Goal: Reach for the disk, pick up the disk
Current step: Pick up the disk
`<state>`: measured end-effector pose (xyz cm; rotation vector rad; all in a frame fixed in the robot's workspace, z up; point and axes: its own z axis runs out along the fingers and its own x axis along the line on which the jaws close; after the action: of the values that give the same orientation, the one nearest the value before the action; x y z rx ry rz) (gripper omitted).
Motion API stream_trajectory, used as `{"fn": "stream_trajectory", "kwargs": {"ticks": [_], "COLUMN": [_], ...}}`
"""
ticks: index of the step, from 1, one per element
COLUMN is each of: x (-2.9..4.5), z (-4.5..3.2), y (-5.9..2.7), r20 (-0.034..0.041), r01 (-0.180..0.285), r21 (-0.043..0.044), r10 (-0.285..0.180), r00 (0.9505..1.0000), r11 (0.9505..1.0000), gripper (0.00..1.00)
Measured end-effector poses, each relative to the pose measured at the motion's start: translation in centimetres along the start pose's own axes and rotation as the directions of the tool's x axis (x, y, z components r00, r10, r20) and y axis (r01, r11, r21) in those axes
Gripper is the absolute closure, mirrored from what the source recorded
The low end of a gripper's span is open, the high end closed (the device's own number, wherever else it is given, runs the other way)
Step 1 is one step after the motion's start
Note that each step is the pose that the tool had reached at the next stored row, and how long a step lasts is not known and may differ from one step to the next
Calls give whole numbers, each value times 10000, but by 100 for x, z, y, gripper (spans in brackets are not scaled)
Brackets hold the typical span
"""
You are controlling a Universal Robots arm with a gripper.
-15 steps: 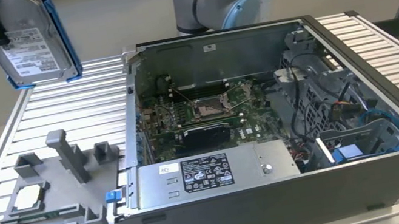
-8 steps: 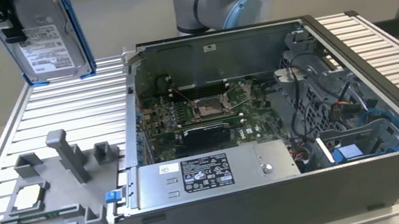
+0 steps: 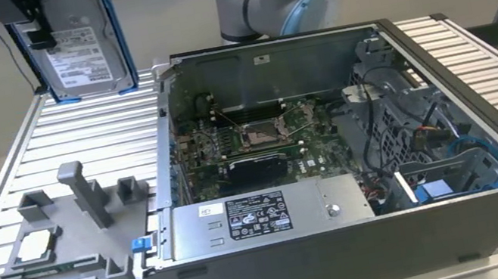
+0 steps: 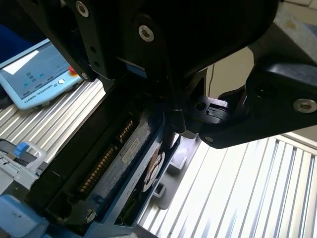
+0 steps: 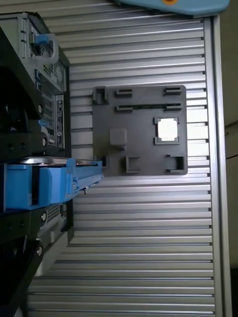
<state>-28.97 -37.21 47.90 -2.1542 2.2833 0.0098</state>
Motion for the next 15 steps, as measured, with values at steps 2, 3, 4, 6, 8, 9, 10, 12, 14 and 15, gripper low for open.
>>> {"fn": "stream_trajectory", "kwargs": {"ticks": [2,3,4,6,8,9,10,12,14,15], "x": [-4,-6,-7,-11,-16,-17,-19,-23,-26,-28], "z": [0,0,-1,0,-1,0,-1,-1,-1,-1], "y": [-64,-95,-126,-188,-267,-298,-326,-390,-451,-483], "r20": [0,0,-1,-1,-1,-1,-2,-2,-2,-3], "r01": [0,0,0,-1,0,0,0,-1,0,0], "r21": [-6,-10,-13,-19,-28,-31,-35,-42,-50,-55], "r10": [0,0,0,1,0,0,0,1,0,0], "r00": [10000,10000,10000,10000,10000,10000,10000,10000,10000,10000], "r11": [10000,10000,10000,10000,10000,10000,10000,10000,10000,10000], "gripper": [100,100,100,100,100,100,100,100,100,100]}}
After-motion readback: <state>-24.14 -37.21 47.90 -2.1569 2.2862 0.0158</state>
